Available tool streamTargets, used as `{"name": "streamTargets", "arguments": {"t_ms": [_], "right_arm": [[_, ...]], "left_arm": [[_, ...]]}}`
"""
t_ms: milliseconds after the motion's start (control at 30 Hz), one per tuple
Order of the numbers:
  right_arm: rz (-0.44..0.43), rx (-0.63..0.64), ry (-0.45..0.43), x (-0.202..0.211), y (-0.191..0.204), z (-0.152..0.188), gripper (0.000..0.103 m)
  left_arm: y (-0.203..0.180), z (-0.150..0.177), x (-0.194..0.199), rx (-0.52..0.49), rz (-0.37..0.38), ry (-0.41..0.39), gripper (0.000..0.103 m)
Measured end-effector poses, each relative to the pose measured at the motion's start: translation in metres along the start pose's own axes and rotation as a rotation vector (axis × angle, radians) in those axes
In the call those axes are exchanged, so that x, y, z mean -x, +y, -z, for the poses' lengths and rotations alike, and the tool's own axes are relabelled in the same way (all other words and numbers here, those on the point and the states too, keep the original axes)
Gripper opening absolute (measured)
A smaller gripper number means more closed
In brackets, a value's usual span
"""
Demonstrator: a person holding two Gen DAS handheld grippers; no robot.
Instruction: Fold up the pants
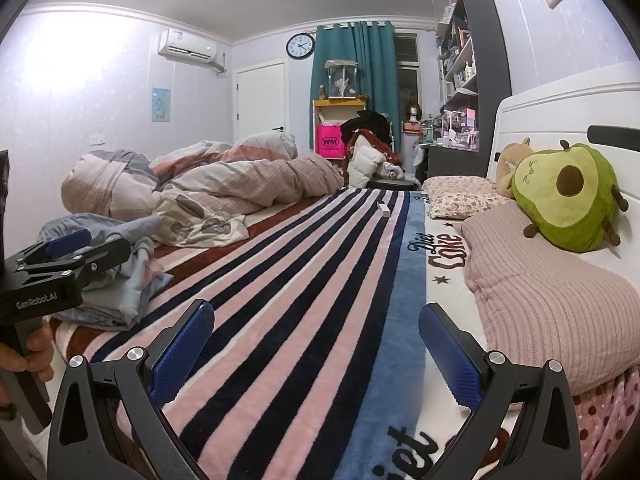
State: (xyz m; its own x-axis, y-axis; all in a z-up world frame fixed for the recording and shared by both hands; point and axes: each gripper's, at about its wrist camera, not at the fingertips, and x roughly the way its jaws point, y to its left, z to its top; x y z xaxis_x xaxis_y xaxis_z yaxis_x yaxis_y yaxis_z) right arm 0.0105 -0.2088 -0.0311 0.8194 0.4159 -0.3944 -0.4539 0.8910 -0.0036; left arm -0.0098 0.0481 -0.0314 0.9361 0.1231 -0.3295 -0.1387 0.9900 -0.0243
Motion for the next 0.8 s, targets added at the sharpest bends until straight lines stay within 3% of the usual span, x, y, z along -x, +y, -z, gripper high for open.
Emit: {"name": "streamTargets", "arguments": {"t_ms": [800], "right_arm": [[-0.002,-0.001,0.001,-0.0004,-0.0019,0.0009,0.102]], "left_arm": [[-0.0011,0.0004,0.0006,0.001,0.001,0.001,0.098]]}}
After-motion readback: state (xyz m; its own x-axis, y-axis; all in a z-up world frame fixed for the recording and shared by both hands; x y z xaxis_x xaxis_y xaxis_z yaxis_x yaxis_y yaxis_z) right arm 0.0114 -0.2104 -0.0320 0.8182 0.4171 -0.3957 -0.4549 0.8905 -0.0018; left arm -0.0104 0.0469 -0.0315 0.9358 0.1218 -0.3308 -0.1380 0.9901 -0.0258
